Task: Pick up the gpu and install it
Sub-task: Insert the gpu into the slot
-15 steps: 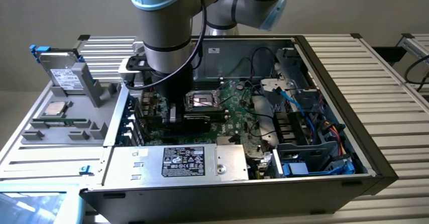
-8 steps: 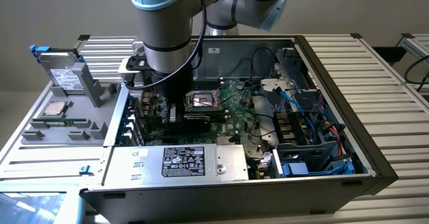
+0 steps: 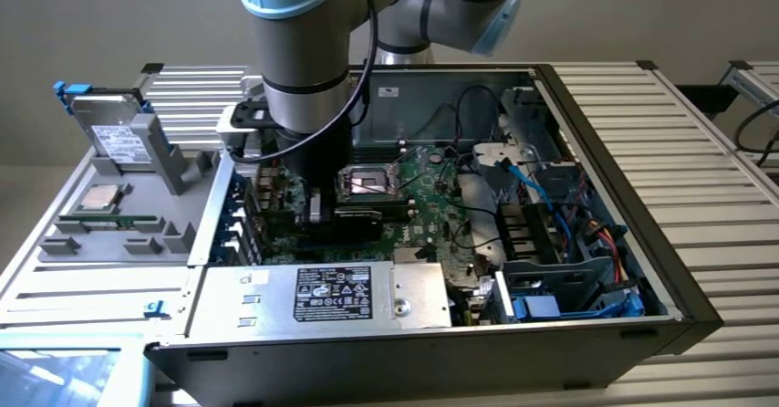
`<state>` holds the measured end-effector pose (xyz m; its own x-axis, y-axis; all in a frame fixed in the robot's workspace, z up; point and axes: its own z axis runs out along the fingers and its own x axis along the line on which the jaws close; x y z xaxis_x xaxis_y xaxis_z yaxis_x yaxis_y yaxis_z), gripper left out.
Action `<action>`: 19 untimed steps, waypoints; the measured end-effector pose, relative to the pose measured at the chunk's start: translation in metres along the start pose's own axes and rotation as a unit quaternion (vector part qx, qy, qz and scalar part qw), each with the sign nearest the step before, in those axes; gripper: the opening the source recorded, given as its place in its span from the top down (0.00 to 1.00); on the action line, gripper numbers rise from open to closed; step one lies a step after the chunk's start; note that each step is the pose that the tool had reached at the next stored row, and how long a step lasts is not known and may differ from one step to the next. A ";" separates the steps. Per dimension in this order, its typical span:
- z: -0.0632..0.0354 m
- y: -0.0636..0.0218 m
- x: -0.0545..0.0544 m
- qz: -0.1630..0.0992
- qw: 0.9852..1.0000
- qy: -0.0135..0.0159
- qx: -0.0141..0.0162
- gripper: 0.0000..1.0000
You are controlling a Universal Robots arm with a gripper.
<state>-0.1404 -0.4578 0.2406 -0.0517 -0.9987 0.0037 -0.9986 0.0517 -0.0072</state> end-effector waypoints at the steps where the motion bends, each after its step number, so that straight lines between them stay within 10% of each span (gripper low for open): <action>1: 0.0001 -0.0001 0.001 0.000 1.000 0.000 0.000 0.72; 19: 0.0013 0.0026 0.001 -0.001 1.000 0.000 0.000 0.72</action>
<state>-0.1431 -0.4589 0.2392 -0.0506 -0.9987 0.0035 -0.9987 0.0505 -0.0070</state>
